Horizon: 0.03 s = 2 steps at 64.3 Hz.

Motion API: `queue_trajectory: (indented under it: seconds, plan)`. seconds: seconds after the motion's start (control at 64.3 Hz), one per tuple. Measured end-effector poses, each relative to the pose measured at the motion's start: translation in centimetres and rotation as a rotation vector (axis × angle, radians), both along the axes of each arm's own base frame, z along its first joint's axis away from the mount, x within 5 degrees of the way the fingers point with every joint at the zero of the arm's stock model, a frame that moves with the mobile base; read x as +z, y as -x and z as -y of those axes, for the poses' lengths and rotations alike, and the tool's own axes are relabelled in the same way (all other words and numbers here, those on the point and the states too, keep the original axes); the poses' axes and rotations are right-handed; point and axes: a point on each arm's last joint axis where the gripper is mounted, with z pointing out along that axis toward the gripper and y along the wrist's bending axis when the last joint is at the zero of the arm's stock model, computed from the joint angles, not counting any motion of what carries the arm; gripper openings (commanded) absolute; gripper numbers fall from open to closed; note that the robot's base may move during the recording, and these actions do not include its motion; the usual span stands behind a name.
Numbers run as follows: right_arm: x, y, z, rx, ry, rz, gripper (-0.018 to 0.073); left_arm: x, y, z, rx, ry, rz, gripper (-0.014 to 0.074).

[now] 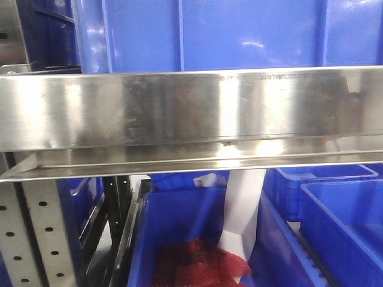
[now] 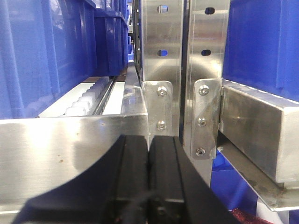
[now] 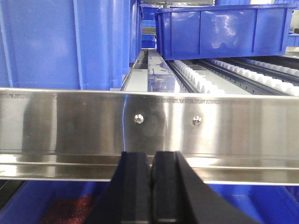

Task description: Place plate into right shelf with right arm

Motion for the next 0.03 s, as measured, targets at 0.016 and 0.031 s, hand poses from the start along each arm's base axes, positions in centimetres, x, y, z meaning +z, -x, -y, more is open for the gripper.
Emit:
queue_trajectory:
  seconds: [0.016,0.031]
  plan:
    - [0.00,0.00,0.00,0.000,0.000,0.000,0.0055,0.00,0.00,0.00,0.000,0.000,0.000,-0.0047]
    - [0.00,0.00,0.00,0.000,0.000,0.000,0.0055,0.00,0.00,0.00,0.000,0.000,0.000,-0.0047]
